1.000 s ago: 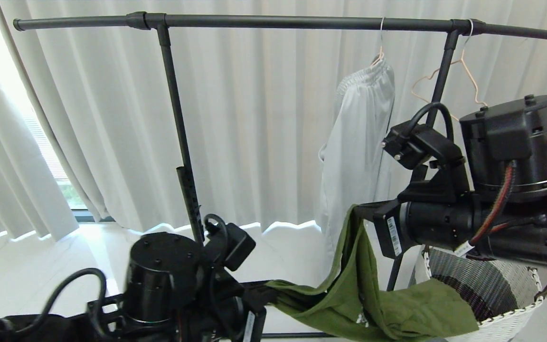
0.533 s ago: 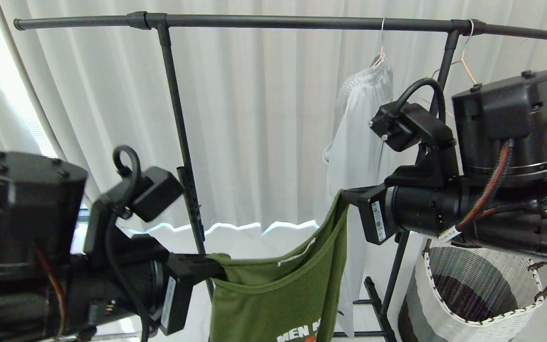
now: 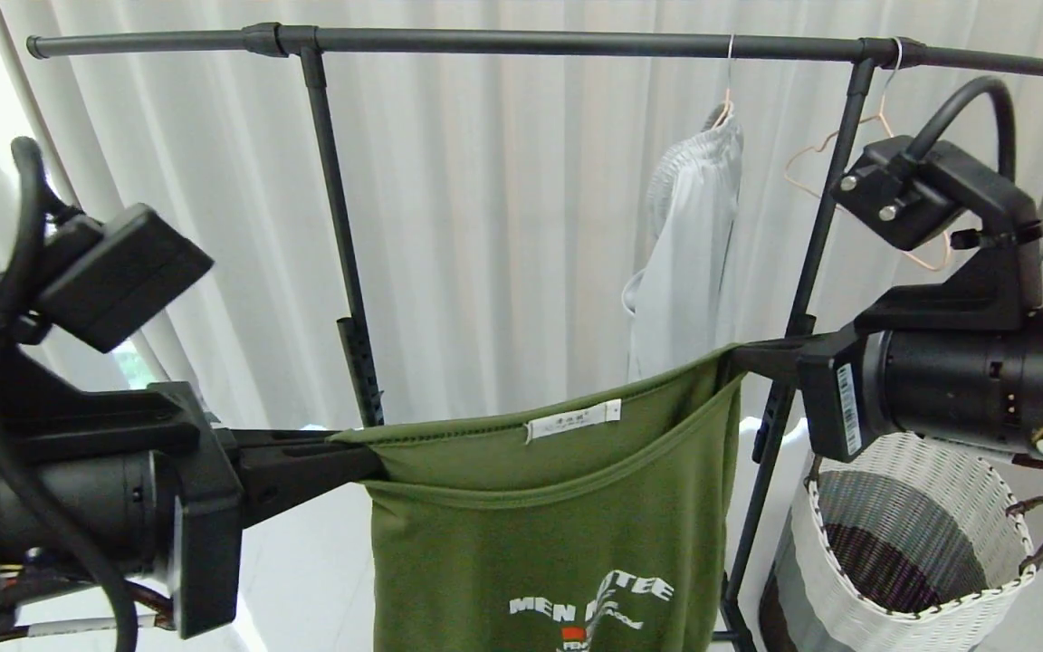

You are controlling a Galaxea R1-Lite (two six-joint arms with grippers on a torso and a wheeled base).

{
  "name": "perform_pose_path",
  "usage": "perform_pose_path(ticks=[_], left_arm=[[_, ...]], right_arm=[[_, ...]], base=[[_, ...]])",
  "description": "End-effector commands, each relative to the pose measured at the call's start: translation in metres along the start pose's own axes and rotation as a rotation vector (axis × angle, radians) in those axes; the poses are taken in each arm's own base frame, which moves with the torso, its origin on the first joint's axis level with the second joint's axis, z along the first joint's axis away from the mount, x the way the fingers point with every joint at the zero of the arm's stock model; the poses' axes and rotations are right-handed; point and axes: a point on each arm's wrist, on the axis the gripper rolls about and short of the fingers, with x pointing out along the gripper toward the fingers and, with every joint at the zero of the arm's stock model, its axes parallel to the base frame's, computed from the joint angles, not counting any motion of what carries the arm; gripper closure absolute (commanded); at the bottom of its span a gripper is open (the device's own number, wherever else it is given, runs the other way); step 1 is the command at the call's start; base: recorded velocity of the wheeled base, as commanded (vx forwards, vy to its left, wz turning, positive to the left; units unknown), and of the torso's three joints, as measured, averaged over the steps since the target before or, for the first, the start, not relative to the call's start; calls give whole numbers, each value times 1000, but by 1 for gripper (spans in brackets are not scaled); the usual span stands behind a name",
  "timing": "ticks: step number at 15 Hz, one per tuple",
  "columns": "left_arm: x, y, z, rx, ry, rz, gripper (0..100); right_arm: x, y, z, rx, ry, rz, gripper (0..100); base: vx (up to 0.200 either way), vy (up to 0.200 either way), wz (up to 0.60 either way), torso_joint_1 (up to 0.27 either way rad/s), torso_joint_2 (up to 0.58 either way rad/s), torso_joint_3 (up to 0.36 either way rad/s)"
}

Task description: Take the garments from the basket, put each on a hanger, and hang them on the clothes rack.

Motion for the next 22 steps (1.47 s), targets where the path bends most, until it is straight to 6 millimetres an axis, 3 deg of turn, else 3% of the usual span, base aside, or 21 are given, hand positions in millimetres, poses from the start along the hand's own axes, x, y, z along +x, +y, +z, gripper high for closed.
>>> perform_pose_path(ticks=[1,5,8,14,16,17,19,22], left_arm=[[-11,-2,16,13,-72,-3,100],[17,2,86,16,-98,-2,100],[25,3,130,15,-99,6,100],[18,-4,133,25,-80,31,100],[19,-3,132,60,-76,74,100],[21,-2,131,123,-64,183,100],[24,-9,135,137,-74,210,100],[20,-25,140,98,-110,145,100]], right_arm=[[-14,-7,9,17,-52,-23,100],[-36,-18,45,29,-196,-50,100],[-58,-31,73,23,-253,-90,100],[-84,-36,82,-5,-275,-79,100],[-100,-38,79,-25,-241,-82,100],[-123,-41,78,-33,-206,-66,100],[-149,-42,74,-47,-172,34,100],[-167,-39,61,-66,-106,304,100]], base=[[0,0,0,0,0,0],[0,0,0,0,0,0],[0,0,0,0,0,0],[0,0,0,0,0,0],[0,0,0,0,0,0],[0,0,0,0,0,0],[0,0,0,0,0,0],[0,0,0,0,0,0]])
